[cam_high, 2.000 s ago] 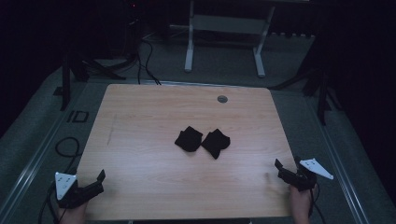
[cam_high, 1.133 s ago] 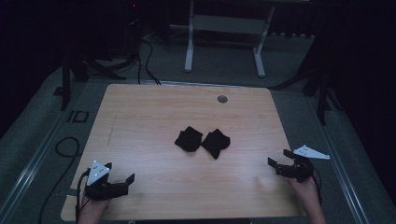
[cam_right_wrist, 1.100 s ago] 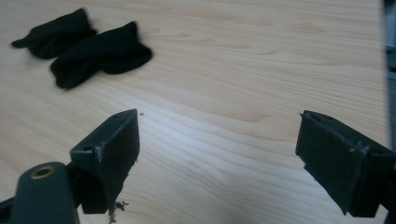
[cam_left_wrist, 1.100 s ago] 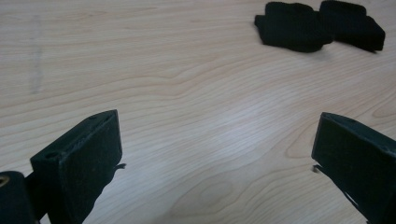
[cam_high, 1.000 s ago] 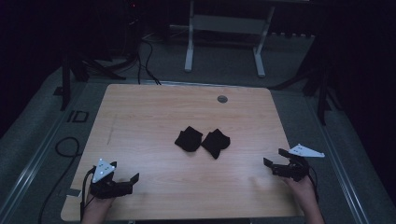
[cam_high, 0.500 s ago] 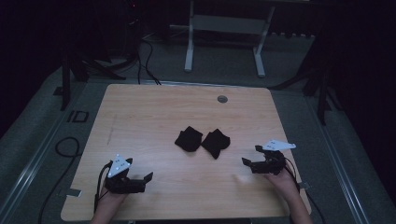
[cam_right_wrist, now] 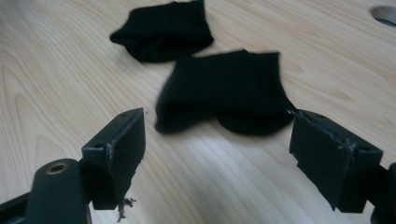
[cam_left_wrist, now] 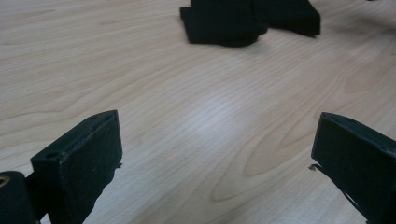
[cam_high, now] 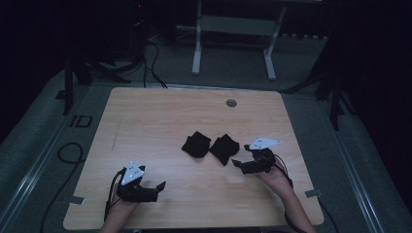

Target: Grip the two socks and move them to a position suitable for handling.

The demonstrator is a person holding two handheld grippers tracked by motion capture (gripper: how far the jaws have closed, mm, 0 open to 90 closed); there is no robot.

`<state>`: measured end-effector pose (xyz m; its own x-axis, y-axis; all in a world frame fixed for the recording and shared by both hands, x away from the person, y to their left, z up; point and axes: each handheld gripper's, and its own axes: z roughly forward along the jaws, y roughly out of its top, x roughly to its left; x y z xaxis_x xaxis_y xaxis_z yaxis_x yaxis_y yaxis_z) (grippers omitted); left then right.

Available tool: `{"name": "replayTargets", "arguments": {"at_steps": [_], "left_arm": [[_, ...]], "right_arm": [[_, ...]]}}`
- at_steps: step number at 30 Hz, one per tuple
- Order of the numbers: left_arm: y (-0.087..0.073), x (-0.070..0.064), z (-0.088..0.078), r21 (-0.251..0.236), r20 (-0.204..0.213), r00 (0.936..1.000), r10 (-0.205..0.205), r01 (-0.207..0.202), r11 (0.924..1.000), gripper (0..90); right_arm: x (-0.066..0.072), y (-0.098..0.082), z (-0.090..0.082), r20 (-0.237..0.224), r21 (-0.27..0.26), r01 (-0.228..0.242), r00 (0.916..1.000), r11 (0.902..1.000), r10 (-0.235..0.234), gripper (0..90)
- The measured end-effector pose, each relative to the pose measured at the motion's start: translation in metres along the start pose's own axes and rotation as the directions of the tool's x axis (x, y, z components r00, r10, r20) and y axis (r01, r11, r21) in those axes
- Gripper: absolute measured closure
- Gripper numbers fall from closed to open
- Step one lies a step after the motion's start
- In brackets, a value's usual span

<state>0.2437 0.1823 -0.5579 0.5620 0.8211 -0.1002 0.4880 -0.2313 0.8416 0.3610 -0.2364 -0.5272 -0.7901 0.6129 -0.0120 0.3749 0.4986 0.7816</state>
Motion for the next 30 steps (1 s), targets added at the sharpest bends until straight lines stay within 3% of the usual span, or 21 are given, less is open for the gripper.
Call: {"name": "replayTargets", "arguments": {"at_steps": [11,22,27,30], "left_arm": [[0.0,-0.008,0.002,0.0,0.024,0.9992,0.032,-0.032,0.9995,2.1],[0.001,-0.009,-0.001,-0.019,0.025,0.9992,0.033,-0.032,0.9993,2.1],[0.0,-0.012,0.001,-0.017,0.035,0.9989,0.032,-0.031,0.9994,2.1],[0.001,-0.013,0.001,-0.017,0.043,0.9985,0.035,-0.035,0.9993,2.1]], "right_arm": [[0.01,0.031,0.041,-0.052,0.052,0.079,0.9957,0.9955,-0.076,21.0],[0.0,0.042,0.073,-0.032,0.135,0.128,0.9916,0.9826,-0.125,24.3],[-0.004,0.039,0.088,-0.036,0.213,0.161,0.987,0.9637,-0.157,32.3],[-0.007,0.037,0.088,-0.051,0.203,0.138,0.9902,0.9694,-0.13,40.0]]}}
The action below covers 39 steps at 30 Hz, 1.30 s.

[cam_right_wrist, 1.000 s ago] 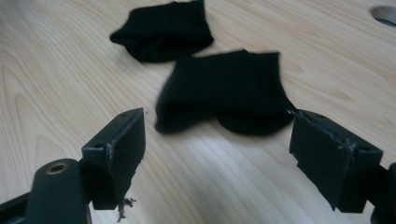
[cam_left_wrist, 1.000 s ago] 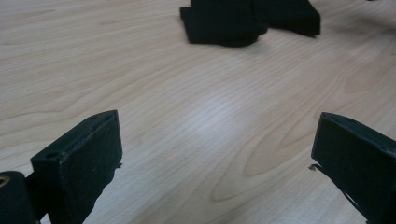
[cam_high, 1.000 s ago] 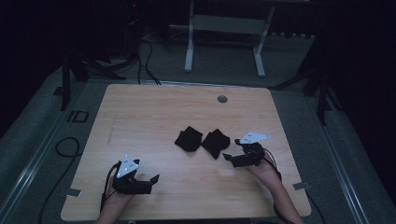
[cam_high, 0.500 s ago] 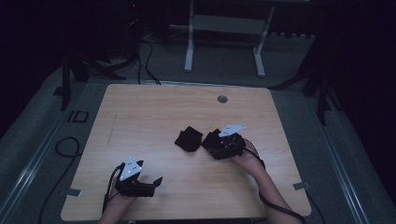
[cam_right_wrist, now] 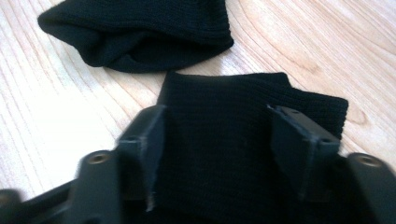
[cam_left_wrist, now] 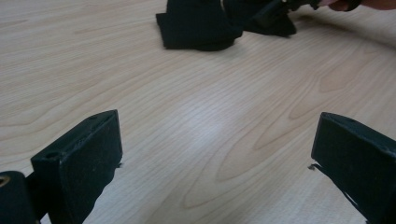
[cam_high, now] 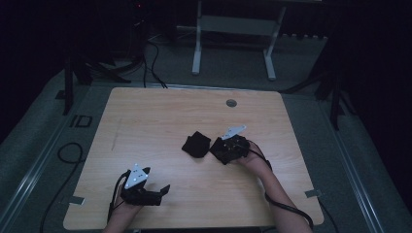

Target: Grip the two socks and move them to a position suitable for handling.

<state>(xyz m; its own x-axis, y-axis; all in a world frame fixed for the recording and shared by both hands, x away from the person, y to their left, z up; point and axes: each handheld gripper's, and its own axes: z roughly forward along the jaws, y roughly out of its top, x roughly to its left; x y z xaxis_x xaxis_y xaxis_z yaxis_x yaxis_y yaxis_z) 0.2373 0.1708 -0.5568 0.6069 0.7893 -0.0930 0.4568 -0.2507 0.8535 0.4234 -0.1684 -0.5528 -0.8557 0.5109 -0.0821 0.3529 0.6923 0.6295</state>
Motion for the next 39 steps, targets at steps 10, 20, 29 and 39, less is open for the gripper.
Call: {"name": "replayTargets", "arguments": {"at_steps": [10,20,29,39], "left_arm": [[0.003,-0.008,0.002,-0.007,0.028,0.9996,0.001,-0.001,1.0,2.2],[0.006,-0.01,0.005,-0.014,0.044,0.9988,-0.021,0.021,0.9997,5.0],[0.019,-0.018,0.008,-0.037,0.066,0.9978,-0.004,0.006,0.9993,6.1],[0.039,-0.043,0.026,-0.051,0.097,0.9912,0.09,-0.085,0.995,14.6]], "right_arm": [[0.01,-0.004,-0.003,0.053,-0.025,-0.003,0.9986,0.9997,0.004,77.6],[0.024,0.003,-0.031,0.064,-0.069,-0.008,0.9979,0.9976,0.012,79.5],[0.044,0.018,-0.064,0.024,-0.188,-0.007,0.9996,0.9821,0.012,79.5],[0.066,0.038,-0.088,-0.032,-0.316,-0.021,0.9994,0.9487,0.012,79.4]]}}
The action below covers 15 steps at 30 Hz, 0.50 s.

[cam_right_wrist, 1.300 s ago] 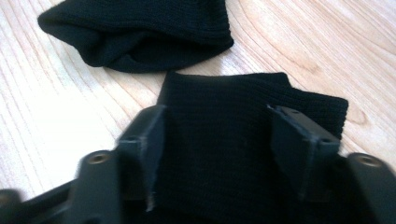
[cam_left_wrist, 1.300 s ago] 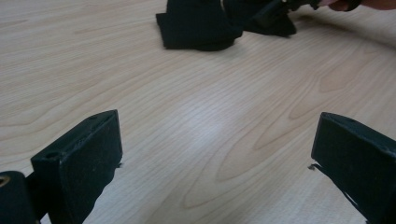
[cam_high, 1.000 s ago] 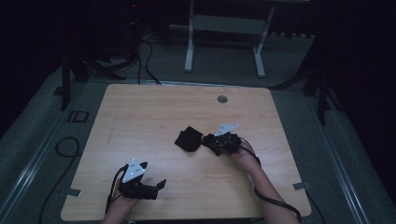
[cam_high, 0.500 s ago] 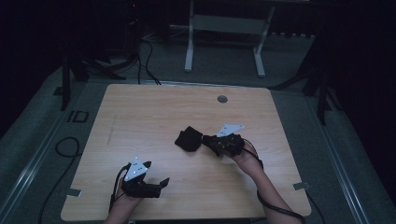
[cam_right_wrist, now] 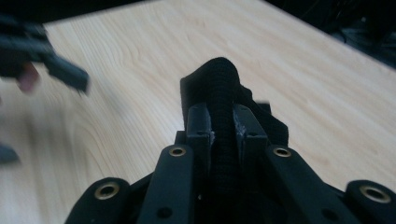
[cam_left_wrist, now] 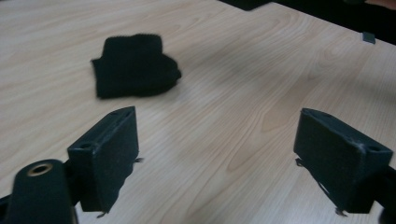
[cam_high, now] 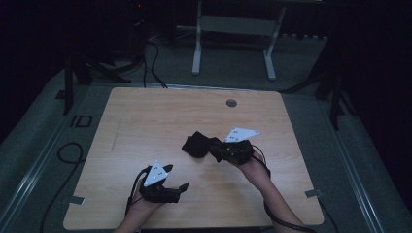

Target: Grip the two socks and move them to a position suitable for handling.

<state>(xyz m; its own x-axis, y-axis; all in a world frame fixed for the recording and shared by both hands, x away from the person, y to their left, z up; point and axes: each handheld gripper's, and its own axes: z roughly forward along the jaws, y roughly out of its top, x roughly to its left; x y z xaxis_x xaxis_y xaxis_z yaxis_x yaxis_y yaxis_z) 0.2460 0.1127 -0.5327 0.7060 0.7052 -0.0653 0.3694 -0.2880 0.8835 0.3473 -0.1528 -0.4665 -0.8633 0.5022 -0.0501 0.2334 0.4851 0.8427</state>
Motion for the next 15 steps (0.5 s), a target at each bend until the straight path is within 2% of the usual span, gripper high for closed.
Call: {"name": "replayTargets", "arguments": {"at_steps": [6,8,10,13,15], "left_arm": [[0.017,-0.016,0.011,-0.079,-0.003,0.9992,0.041,-0.041,0.9961,15.1],[0.023,-0.022,0.015,-0.098,-0.02,0.9981,0.058,-0.059,0.9934,15.6],[0.028,-0.026,0.02,-0.114,-0.029,0.9983,0.05,-0.053,0.992,16.9],[0.031,-0.027,0.027,-0.139,-0.064,0.9977,0.02,-0.029,0.9899,20.4],[0.032,-0.028,0.03,-0.165,-0.101,0.9948,0.014,-0.03,0.9859,23.1]], "right_arm": [[0.017,0.016,-0.003,-0.04,-0.076,-0.023,0.999,0.9969,0.02,79.3],[0.022,0.02,-0.001,-0.057,-0.094,-0.027,0.9981,0.9952,0.022,79.3],[0.028,0.024,0.0,-0.069,-0.112,-0.03,0.9974,0.9932,0.023,79.3],[0.035,0.029,-0.002,-0.086,-0.145,-0.038,0.996,0.9887,0.025,79.3],[0.039,0.032,-0.003,-0.101,-0.162,-0.045,0.9945,0.9857,0.029,79.3]]}}
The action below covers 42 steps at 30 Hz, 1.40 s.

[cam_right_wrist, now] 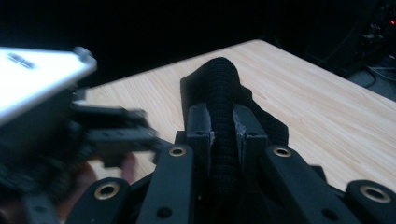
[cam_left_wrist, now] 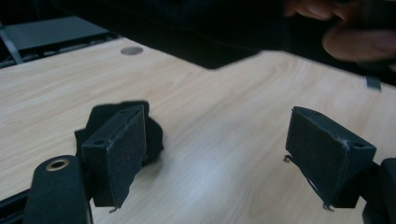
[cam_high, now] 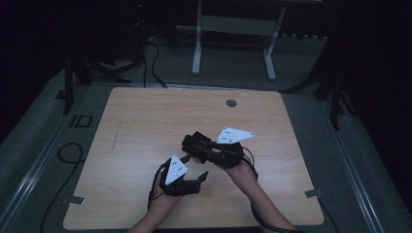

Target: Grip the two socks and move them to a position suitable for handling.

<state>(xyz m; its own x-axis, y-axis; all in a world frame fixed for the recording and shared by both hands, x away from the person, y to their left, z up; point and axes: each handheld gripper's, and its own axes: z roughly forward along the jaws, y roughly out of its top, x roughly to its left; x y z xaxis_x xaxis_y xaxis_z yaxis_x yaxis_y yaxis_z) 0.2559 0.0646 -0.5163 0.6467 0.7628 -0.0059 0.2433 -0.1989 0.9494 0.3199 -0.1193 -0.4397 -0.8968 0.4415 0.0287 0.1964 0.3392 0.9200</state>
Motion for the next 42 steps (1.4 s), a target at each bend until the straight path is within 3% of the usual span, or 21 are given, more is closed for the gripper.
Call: {"name": "replayTargets", "arguments": {"at_steps": [2,5,9,12,15,16,22,29,30,34,36,37,39,42], "left_arm": [[0.002,0.0,0.0,-0.045,0.009,0.9996,-0.029,0.029,0.9985,26.3],[0.007,-0.003,0.001,-0.088,0.01,0.9997,-0.023,0.024,0.9959,33.2],[0.012,-0.006,0.004,-0.085,0.004,1.0,0.0,0.0,0.9964,40.6],[0.012,-0.005,0.004,-0.066,-0.019,0.9998,0.009,-0.01,0.9978,59.6],[0.011,-0.005,0.002,-0.041,-0.028,0.999,0.033,-0.035,0.9986,84.4],[0.01,-0.004,0.001,-0.033,-0.029,0.9989,0.036,-0.037,0.9988,86.3],[0.009,0.003,-0.007,-0.014,-0.019,0.9994,0.028,-0.028,0.9995,88.4],[0.007,0.008,-0.015,0.027,-0.034,0.9981,0.052,-0.051,0.9983,88.7],[0.006,0.01,-0.016,0.038,-0.036,0.998,0.051,-0.05,0.998,88.8],[0.0,0.017,-0.021,0.058,-0.037,0.9988,0.031,-0.029,0.9979,88.8],[-0.001,0.017,-0.023,0.067,-0.037,0.9985,0.04,-0.037,0.997,88.8],[-0.002,0.014,-0.024,0.082,-0.037,0.9968,0.07,-0.067,0.9944,88.8],[-0.003,0.011,-0.023,0.1,-0.031,0.9951,0.093,-0.09,0.9909,88.9],[-0.007,0.011,-0.025,0.113,-0.028,0.9944,0.102,-0.098,0.9887,89.2]], "right_arm": [[0.004,0.002,0.0,-0.006,-0.007,0.004,1.0,1.0,-0.004,79.3],[0.007,0.003,0.001,-0.008,-0.012,0.007,0.9999,0.9999,-0.007,79.3],[0.008,0.001,0.002,-0.013,-0.01,0.001,0.9999,1.0,-0.001,79.2],[0.008,-0.001,0.003,-0.002,-0.001,0.004,1.0,1.0,-0.004,79.2],[0.004,-0.003,0.001,-0.003,-0.002,-0.008,1.0,1.0,0.008,79.2],[0.003,-0.003,0.0,-0.004,-0.001,-0.008,1.0,1.0,0.008,79.1],[-0.003,-0.008,-0.006,0.007,0.004,-0.025,0.9996,0.9997,0.025,79.0],[-0.009,-0.017,-0.012,0.004,0.016,-0.04,0.9992,0.9991,0.04,79.0],[-0.011,-0.021,-0.015,0.032,0.026,-0.03,0.9991,0.9992,0.03,79.2],[-0.019,-0.032,-0.022,0.047,0.044,-0.058,0.9973,0.9973,0.056,79.3],[-0.022,-0.039,-0.025,0.049,0.06,-0.072,0.9964,0.9956,0.069,79.3],[-0.024,-0.044,-0.026,0.041,0.079,-0.074,0.9966,0.9941,0.071,79.2],[-0.023,-0.049,-0.027,0.053,0.092,-0.064,0.9968,0.9937,0.06,79.2],[-0.022,-0.054,-0.031,0.054,0.096,-0.064,0.9968,0.9933,0.059,79.2]]}}
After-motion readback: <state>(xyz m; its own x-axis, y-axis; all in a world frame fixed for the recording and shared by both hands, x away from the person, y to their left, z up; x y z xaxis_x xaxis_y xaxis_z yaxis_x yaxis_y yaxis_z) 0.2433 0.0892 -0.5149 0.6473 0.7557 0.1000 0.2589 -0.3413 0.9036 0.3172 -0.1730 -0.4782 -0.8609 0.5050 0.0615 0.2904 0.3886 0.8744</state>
